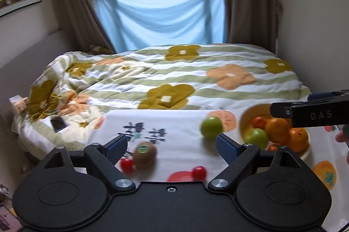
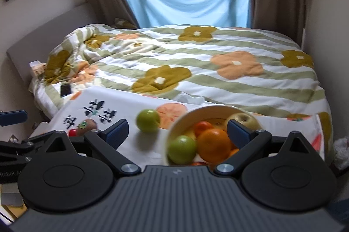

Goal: Organize fruits
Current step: 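Withdraw both tools from the bowl toward the kiwi and small green apple, then grasp the brown kiwi with the left tool while the right tool grasps the small green apple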

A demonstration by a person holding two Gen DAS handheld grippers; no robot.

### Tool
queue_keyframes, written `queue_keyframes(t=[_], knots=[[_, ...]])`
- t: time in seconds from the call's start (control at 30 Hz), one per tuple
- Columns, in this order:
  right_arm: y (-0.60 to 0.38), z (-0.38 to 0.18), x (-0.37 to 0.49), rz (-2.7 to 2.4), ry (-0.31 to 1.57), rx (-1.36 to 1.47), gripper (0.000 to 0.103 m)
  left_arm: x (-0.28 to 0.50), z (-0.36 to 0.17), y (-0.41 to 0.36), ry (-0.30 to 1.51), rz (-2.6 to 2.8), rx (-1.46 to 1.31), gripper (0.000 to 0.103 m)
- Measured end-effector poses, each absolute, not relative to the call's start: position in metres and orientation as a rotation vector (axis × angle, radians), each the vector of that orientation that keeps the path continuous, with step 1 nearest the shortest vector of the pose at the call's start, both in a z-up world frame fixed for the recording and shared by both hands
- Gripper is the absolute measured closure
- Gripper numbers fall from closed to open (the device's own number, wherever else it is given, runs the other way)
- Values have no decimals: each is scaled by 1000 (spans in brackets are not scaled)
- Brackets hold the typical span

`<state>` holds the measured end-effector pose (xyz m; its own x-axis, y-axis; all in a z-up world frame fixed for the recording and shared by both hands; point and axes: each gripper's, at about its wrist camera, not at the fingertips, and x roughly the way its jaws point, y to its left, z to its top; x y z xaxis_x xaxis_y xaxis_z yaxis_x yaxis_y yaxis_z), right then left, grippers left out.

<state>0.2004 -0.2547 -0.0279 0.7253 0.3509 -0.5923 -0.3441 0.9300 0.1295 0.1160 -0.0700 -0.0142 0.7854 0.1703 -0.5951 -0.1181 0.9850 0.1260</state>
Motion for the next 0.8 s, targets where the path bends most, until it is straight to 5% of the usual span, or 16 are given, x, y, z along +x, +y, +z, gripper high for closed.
queue_keyframes(t=[0.13, 0.8], knots=[[-231, -28, 210, 398, 684, 21, 0, 123, -14, -46, 649, 163, 78, 0], [-128, -83, 282, 287, 822, -54, 0, 216, -94, 49, 910, -21, 58, 7]])
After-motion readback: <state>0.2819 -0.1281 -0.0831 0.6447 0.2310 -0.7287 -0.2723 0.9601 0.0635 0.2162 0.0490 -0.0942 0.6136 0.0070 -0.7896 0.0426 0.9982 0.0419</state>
